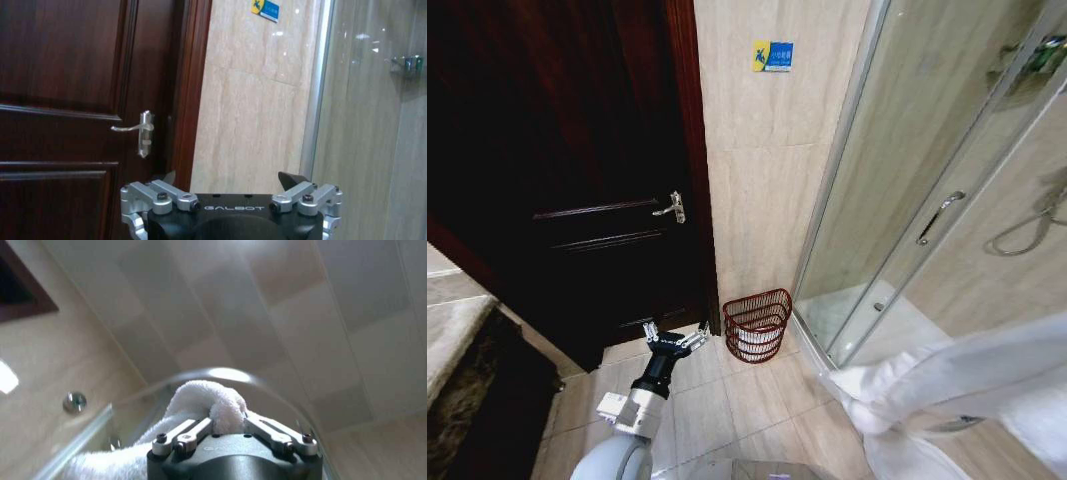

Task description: Discard the used towel into the hamper.

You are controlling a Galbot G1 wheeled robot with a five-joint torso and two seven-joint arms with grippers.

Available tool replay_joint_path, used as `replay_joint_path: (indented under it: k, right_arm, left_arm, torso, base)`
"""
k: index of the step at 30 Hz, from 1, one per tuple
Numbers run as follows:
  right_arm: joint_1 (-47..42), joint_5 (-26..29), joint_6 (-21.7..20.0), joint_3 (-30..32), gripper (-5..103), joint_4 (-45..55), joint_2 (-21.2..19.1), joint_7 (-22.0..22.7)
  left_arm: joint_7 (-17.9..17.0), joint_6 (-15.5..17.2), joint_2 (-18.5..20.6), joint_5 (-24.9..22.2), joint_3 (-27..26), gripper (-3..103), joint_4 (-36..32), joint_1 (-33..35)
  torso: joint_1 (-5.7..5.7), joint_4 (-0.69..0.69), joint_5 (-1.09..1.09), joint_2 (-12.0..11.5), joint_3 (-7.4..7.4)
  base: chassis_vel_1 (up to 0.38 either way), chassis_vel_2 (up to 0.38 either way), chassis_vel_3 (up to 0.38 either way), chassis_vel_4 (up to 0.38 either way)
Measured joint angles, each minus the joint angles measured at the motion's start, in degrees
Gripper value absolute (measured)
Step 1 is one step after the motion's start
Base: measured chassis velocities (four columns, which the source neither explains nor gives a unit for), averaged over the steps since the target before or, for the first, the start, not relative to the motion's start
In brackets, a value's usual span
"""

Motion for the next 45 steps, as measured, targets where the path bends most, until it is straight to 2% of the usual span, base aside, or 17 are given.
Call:
replay_joint_path:
  k: [4, 8, 16, 24, 45]
  right_arm:
    - [0.93, 3.12, -1.73, 1.84, 5, 1.67, -3.12, -0.17]
    - [1.18, 6.25, -4.25, 2.20, 5, 3.22, -4.45, -0.08]
    - [0.05, 7.78, -6.33, -0.03, 5, 4.71, -2.45, -0.17]
    - [0.44, 9.14, -9.57, -1.68, 5, 8.08, -3.54, -0.13]
    - [2.06, 6.93, -11.14, -6.98, 5, 8.11, -4.22, -0.96]
  left_arm:
    - [0.00, 0.00, 0.00, 0.00, 0.00, 100, 0.00, 0.00]
    - [0.00, 0.00, 0.01, 0.00, 0.00, 100, 0.00, 0.00]
    - [0.00, 0.00, 0.00, 0.00, 0.00, 100, 0.00, 0.00]
    - [0.00, 0.00, 0.00, 0.00, 0.00, 100, 0.00, 0.00]
    - [0.00, 0.00, 0.00, 0.00, 0.00, 100, 0.00, 0.00]
  torso:
    - [0.00, 0.01, 0.00, 0.00, 0.00]
    - [0.00, 0.01, 0.00, 0.00, 0.00]
    - [0.00, 0.00, 0.02, 0.00, 0.00]
    - [0.00, 0.01, -0.02, 0.00, 0.00]
    - [0.00, 0.01, -0.01, 0.00, 0.00]
  base:
    - [0.000, 0.000, 0.000, 0.000]
    - [0.000, 0.000, 0.000, 0.000]
    - [0.000, 0.000, 0.000, 0.000]
    - [0.000, 0.000, 0.000, 0.000]
    - [0.022, 0.024, -0.028, -0.026]
